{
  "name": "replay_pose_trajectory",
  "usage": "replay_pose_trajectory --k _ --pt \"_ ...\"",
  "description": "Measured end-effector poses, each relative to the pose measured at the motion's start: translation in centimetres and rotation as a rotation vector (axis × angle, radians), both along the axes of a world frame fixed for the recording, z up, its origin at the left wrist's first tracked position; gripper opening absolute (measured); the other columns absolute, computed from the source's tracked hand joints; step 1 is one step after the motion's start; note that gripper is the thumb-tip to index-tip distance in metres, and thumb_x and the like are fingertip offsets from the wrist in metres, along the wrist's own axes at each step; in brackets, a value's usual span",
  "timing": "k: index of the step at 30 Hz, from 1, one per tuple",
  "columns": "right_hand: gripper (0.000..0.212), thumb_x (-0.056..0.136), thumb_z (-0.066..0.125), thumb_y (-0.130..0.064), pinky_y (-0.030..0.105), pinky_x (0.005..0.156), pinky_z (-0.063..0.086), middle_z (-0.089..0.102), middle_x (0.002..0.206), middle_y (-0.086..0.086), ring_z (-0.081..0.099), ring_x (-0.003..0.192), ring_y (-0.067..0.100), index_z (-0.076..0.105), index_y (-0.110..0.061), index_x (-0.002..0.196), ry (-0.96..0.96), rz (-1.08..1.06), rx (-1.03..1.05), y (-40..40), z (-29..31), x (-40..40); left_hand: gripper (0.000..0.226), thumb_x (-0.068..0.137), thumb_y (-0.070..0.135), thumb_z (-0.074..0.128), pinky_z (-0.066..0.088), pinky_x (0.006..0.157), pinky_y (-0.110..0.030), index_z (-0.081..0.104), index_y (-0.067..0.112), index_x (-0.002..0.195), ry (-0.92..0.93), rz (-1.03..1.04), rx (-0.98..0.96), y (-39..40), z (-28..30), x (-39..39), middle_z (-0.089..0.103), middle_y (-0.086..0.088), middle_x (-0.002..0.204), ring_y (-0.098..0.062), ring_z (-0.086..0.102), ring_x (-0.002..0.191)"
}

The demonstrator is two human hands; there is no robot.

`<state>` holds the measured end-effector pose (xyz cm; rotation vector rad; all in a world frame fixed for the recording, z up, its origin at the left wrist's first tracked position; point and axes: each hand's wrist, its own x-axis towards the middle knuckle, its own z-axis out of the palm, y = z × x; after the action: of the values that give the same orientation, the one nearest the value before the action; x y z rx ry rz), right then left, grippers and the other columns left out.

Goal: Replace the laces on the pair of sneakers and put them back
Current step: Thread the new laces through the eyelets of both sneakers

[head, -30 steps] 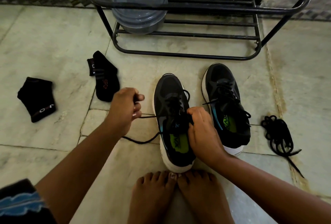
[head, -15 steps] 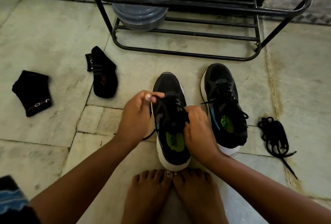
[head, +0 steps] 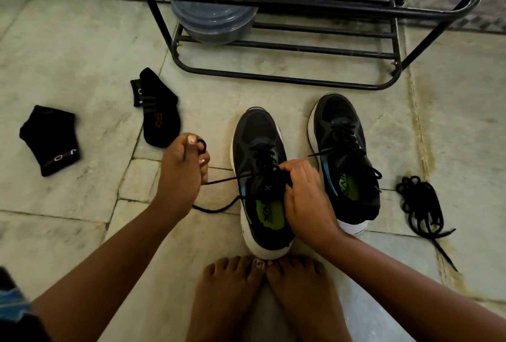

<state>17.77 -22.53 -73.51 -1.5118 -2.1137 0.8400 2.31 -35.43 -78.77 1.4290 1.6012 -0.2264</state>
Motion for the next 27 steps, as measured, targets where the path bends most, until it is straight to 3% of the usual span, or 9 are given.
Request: replay_pose_trajectory --k 3,7,9,13,14,16,20,23,27 --pt "0.038 0.084 0.048 0.006 0.025 0.086 0.042 0.050 0.118 0.005 0.046 0.108 0.018 0.052 -0.007 0.119 0.013 0.011 0.001 -0.1 0.1 -0.1 0.029 0.082 0.038 0.040 0.047 0.050 -0.034 0.068 0.030 0.088 0.003 0.108 -0.018 -0.3 -0.5 -0.7 0.068 0.005 0.082 -0.023 0.064 0.062" --pt "0.037 0.084 0.049 0.005 0.027 0.086 0.043 0.050 0.118 0.005 0.046 0.108 0.018 0.052 -0.008 0.119 0.003 0.007 0.001 0.0 0.0 -0.2 0.028 0.084 0.037 0.041 0.045 0.049 -0.034 0.067 0.028 0.089 0.055 0.189 0.275 1.6 2.2 -1.6 0.069 0.004 0.082 -0.024 0.063 0.061" --pt "0.036 0.085 0.050 0.005 0.025 0.087 0.041 0.050 0.117 0.005 0.046 0.108 0.018 0.052 -0.007 0.119 0.008 -0.001 0.000 0.1 0.0 -0.2 0.028 0.083 0.037 0.042 0.046 0.051 -0.034 0.067 0.028 0.092 0.022 0.308 0.302 2.3 -2.2 -4.9 0.070 0.004 0.086 -0.025 0.064 0.063" --pt "0.035 0.087 0.051 0.003 0.023 0.086 0.040 0.050 0.118 0.005 0.046 0.109 0.018 0.052 -0.008 0.120 0.002 -0.005 0.003 0.0 0.0 -0.3 0.032 0.100 0.034 0.038 0.046 0.077 -0.009 0.051 0.034 0.130 -0.208 0.692 0.333 8.5 -6.6 -14.6 0.060 0.004 0.129 -0.015 0.066 0.102" --pt "0.035 0.087 0.050 0.002 0.023 0.086 0.039 0.050 0.119 0.005 0.046 0.110 0.017 0.052 -0.008 0.121 0.000 -0.005 0.000 0.0 0.1 -0.3 0.029 0.104 0.026 0.033 0.049 0.073 -0.010 0.051 0.024 0.127 -0.170 0.701 0.462 9.2 -4.2 -13.5 0.065 -0.001 0.118 -0.011 0.067 0.097" --pt "0.035 0.088 0.050 0.001 0.023 0.087 0.039 0.049 0.119 0.005 0.045 0.110 0.017 0.051 -0.008 0.121 -0.002 -0.003 -0.004 0.0 0.1 -0.3 0.027 0.104 0.014 0.027 0.055 0.062 -0.020 0.053 0.015 0.104 -0.454 0.908 0.539 13.2 4.5 -10.6 0.070 -0.003 0.086 -0.009 0.068 0.073" --pt "0.037 0.086 0.051 0.003 0.023 0.088 0.038 0.049 0.120 0.006 0.046 0.111 0.020 0.051 -0.007 0.122 -0.002 -0.007 0.004 0.0 0.0 -0.2 0.027 0.104 0.018 0.031 0.038 0.044 -0.020 0.053 0.021 0.089 -0.527 0.989 0.670 14.6 10.4 -8.9 0.055 0.008 0.057 -0.003 0.044 0.045" --pt "0.038 0.086 0.051 0.004 0.024 0.089 0.042 0.046 0.122 0.007 0.046 0.112 0.020 0.051 -0.006 0.122 0.010 -0.027 0.005 -0.2 -0.2 -0.3 0.021 0.103 0.014 0.034 0.029 0.046 -0.019 0.054 0.019 0.106 -0.435 0.892 0.482 15.4 10.4 -8.9 0.056 0.003 0.077 -0.005 0.034 0.053" --pt "0.038 0.086 0.051 0.003 0.025 0.087 0.043 0.045 0.124 0.007 0.046 0.111 0.019 0.051 -0.007 0.123 0.003 -0.031 0.007 -0.2 -0.2 -0.3 0.046 0.090 -0.012 0.031 0.034 0.047 -0.021 0.044 0.023 0.117 -0.235 0.591 0.302 15.0 10.2 -7.7 0.062 0.003 0.099 -0.010 0.042 0.061"
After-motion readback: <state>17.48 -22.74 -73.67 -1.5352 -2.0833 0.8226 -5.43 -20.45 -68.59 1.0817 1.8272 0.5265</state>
